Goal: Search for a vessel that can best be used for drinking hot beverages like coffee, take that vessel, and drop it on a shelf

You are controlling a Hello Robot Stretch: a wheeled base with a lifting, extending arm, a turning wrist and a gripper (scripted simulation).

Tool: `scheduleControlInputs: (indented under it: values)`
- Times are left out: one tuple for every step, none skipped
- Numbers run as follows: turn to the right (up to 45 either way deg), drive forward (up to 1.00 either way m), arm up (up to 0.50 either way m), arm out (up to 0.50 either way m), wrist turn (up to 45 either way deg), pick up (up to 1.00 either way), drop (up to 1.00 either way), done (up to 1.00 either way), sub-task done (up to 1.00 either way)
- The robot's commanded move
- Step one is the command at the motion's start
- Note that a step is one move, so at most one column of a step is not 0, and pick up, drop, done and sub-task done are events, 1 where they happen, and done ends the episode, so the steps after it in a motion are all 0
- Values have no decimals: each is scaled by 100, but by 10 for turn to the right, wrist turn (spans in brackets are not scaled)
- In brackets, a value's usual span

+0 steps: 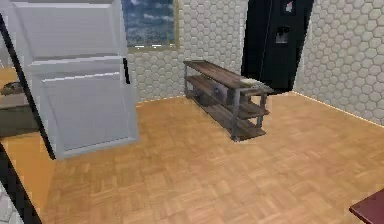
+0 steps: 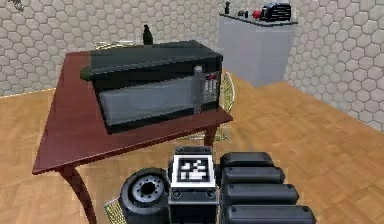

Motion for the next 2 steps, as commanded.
scheduleControlInputs:
  values:
    - [0, 100, 0, 0, 0, 0, 0, 0, 0]
    - [0, 100, 0, 0, 0, 0, 0, 0, 0]
